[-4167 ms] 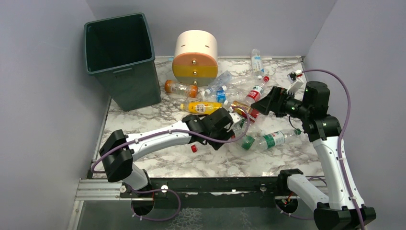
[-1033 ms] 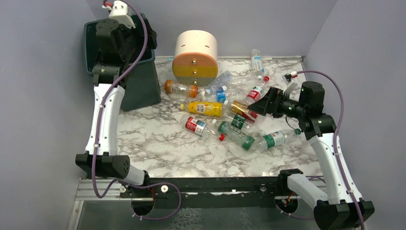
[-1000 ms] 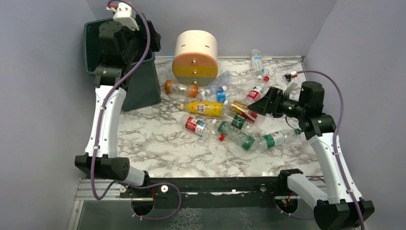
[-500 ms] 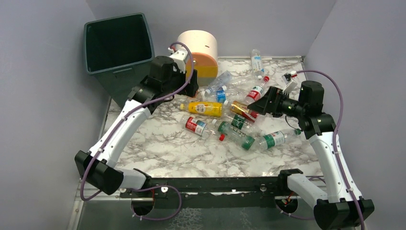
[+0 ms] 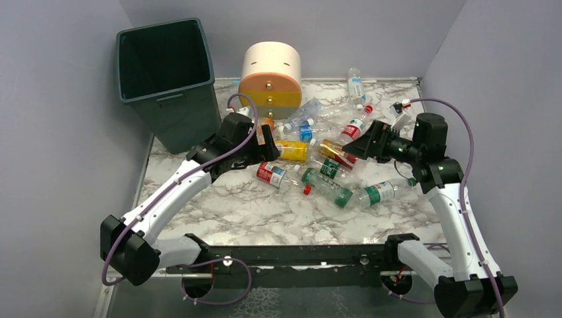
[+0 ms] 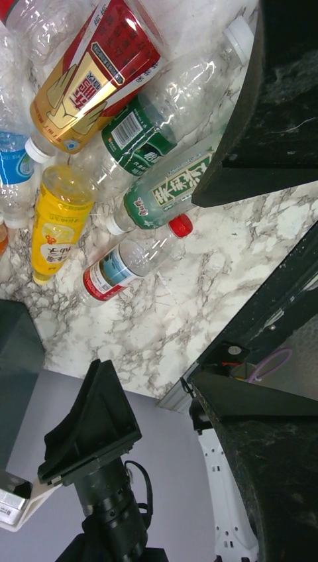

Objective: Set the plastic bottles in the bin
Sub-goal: Pick up the plastic bottle at the center of the board.

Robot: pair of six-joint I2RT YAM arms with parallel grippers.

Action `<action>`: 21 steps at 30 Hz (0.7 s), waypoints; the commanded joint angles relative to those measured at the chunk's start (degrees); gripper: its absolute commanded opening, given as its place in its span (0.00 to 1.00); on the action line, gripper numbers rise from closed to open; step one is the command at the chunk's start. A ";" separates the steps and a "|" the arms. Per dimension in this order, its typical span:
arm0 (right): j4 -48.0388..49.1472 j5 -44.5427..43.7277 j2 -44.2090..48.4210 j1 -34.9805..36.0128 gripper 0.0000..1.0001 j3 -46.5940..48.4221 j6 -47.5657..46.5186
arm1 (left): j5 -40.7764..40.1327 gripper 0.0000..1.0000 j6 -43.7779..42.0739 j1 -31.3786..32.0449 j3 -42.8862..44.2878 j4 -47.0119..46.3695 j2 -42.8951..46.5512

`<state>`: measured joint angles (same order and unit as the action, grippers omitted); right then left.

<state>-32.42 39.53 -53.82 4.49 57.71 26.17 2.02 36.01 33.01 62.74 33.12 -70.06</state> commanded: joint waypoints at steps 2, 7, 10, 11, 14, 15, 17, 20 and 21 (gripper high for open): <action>2.11 1.02 1.34 -0.19 0.99 -1.20 0.90 | -4.72 0.99 15.65 0.13 -2.54 -1.43 1.18; 1.67 0.90 1.94 -0.18 0.99 -1.39 0.85 | -5.98 0.99 29.64 0.39 -1.94 5.48 -3.48; 1.66 1.06 2.15 -0.18 0.99 -1.70 0.92 | -6.62 0.99 36.05 0.62 -0.63 10.44 -6.61; 1.74 1.02 2.22 -0.18 0.99 -1.79 0.97 | -6.67 0.99 37.17 0.72 0.18 11.63 -7.72; 1.75 1.08 2.34 -0.18 0.99 -1.86 1.05 | -7.29 0.99 40.68 0.89 1.60 14.64 -10.51; 1.87 1.14 2.42 -0.18 0.99 -1.94 1.11 | -7.37 0.99 41.55 0.96 1.55 14.68 -11.00; 1.93 1.16 2.45 -0.18 0.99 -1.99 1.16 | -7.46 0.99 43.96 1.00 0.83 14.43 -11.67; 2.12 1.25 2.59 -0.19 0.99 -2.40 1.25 | -8.11 0.99 46.42 1.03 0.13 14.11 -12.53; 2.15 1.25 2.65 -0.19 0.99 -2.49 1.25 | -8.34 0.99 47.18 1.06 0.04 14.08 -12.83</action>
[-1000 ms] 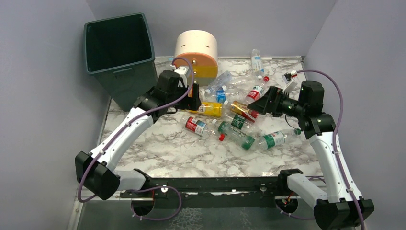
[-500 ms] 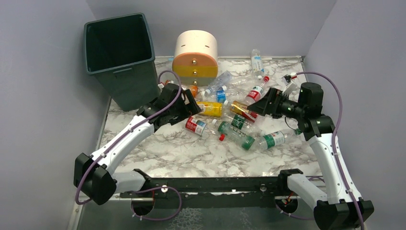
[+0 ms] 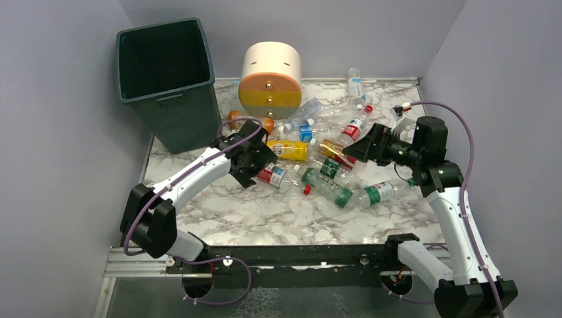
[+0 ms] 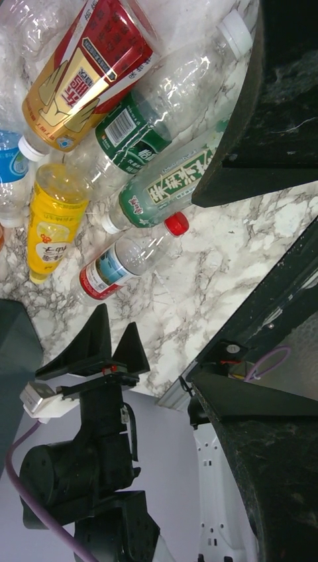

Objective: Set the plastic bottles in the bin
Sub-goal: Pick up the plastic bottle at the center of the board.

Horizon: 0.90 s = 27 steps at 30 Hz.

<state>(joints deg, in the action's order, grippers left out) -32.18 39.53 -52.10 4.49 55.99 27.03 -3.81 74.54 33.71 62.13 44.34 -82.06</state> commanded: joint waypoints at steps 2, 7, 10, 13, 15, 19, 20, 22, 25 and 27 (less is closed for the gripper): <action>2.01 1.35 0.97 -0.18 0.99 -1.02 0.43 | -2.69 0.99 10.22 0.32 0.13 2.58 -1.55; 2.12 1.60 1.31 -0.23 0.99 -1.40 0.55 | -2.13 0.99 13.32 0.48 -0.84 1.32 -4.28; 2.30 1.65 1.47 -0.19 0.99 -1.65 0.65 | -2.24 0.99 14.11 0.59 -0.95 0.23 -6.50; 2.25 1.74 1.56 -0.18 0.99 -1.75 0.64 | -2.07 0.99 14.40 0.61 -0.90 -0.66 -8.68; 2.17 1.80 1.65 -0.18 0.99 -1.76 0.62 | -2.39 0.99 14.56 0.80 -0.71 -1.18 -9.91; 1.74 1.70 2.00 -0.18 0.99 -1.50 0.43 | -3.36 0.99 14.31 0.83 -0.36 -1.73 -12.29; 1.63 1.63 2.10 -0.18 0.99 -1.42 0.35 | -3.43 0.99 14.07 0.83 -0.12 -1.78 -12.80; 1.52 1.63 2.10 -0.18 0.99 -1.34 0.31 | -3.24 0.98 13.58 0.91 0.08 -1.79 -13.80; 1.47 1.65 1.95 -0.18 0.99 -1.25 0.30 | -3.75 0.93 13.35 1.10 -0.39 -1.83 -14.11; 1.61 1.77 1.87 -0.18 0.99 -1.15 0.31 | -4.20 0.88 13.07 1.09 -1.05 -1.91 -13.74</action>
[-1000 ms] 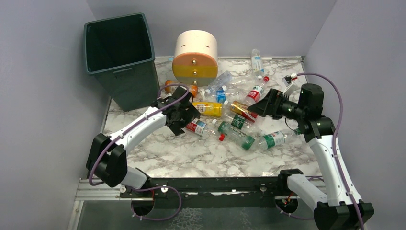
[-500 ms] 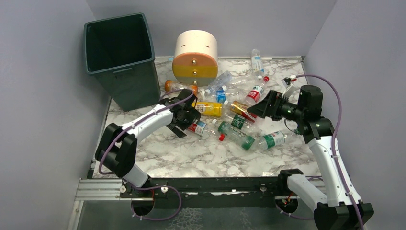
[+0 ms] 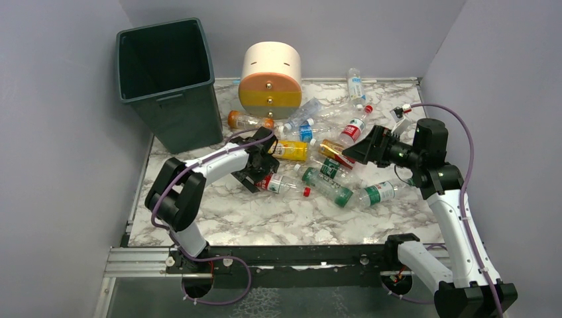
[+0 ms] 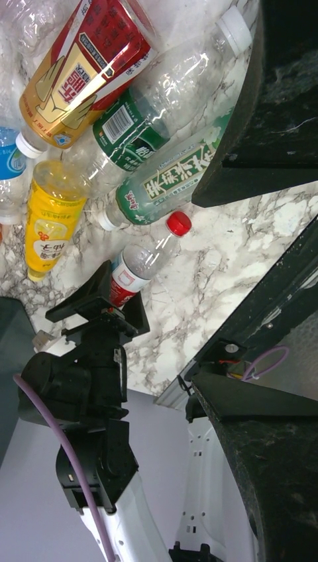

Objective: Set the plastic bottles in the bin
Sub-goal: Pick up the plastic bottle at the center of the board.

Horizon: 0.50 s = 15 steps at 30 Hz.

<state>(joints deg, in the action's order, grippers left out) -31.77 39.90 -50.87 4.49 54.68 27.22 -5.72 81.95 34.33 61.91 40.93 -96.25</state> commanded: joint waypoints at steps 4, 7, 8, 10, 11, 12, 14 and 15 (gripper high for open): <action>1.39 1.55 0.36 -0.18 0.99 0.17 0.11 | -3.29 0.76 4.88 0.57 -2.44 1.44 2.40; 1.70 1.88 0.20 -0.19 0.99 0.12 0.24 | -4.27 0.71 4.01 0.57 -3.57 1.53 4.58; 1.79 2.03 0.14 -0.18 0.99 0.09 0.25 | -4.71 0.71 3.91 0.57 -3.90 1.52 5.36; 1.88 2.02 0.08 -0.23 0.99 0.08 0.30 | -5.31 0.70 3.68 0.57 -4.61 1.64 6.98; 1.84 2.11 0.09 -0.23 0.99 0.16 0.31 | -5.47 0.70 3.62 0.57 -4.86 1.65 7.54; 1.95 2.20 0.12 -0.19 0.99 0.19 0.31 | -5.65 0.69 3.07 0.57 -4.96 1.66 8.06; 1.95 2.18 0.03 -0.21 0.99 0.26 0.36 | -6.07 0.68 1.42 0.57 -4.47 1.62 8.71; 1.97 2.25 0.00 -0.19 0.99 0.21 0.37 | -6.25 0.68 0.31 0.57 -4.05 1.69 8.91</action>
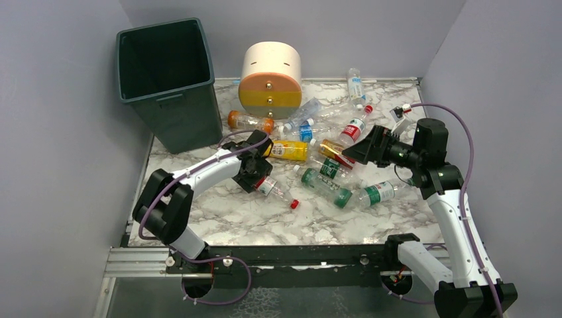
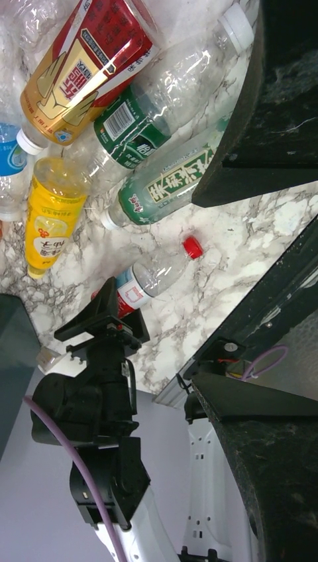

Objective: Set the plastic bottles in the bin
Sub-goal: Pick up the plastic bottle at the center of the board.

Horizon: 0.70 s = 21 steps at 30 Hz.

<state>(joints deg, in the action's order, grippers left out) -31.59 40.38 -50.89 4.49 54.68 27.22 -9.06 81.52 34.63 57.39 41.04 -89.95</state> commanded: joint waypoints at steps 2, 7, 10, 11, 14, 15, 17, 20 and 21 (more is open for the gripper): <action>1.89 1.87 -0.06 -0.19 0.99 0.19 0.37 | -3.26 0.68 -1.78 0.26 1.69 1.58 2.89; 1.97 1.97 -0.13 -0.19 0.99 0.17 0.48 | -3.89 0.68 -6.71 0.26 4.10 1.29 4.08; 2.14 2.01 -0.13 -0.21 0.99 -0.13 0.55 | -3.78 0.69 -9.49 0.26 4.63 -0.14 5.38; 2.14 2.06 -0.06 -0.19 0.99 -0.18 0.55 | -3.70 0.69 -10.24 0.26 4.64 -0.68 5.98; 2.32 2.09 0.00 -0.23 0.99 -0.51 0.64 | -3.64 0.69 -12.83 0.29 4.47 -2.77 8.14; 2.33 2.07 0.03 -0.21 0.99 -0.60 0.64 | -3.72 0.70 -13.57 0.31 4.41 -3.47 8.79; 2.47 2.16 0.08 -0.19 0.99 -0.78 0.72 | -4.24 0.70 -14.99 0.29 4.37 -4.55 10.11; 2.72 2.34 0.01 -0.19 0.99 -1.18 0.82 | -4.79 0.71 -16.83 0.31 4.38 -5.61 11.49; 2.75 2.41 0.08 -0.19 0.99 -1.27 0.81 | -4.71 0.71 -17.37 0.27 4.59 -5.93 11.91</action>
<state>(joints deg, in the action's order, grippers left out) -30.89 41.01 -50.98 4.49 54.24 27.57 -11.64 67.92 34.63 60.47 38.13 -80.71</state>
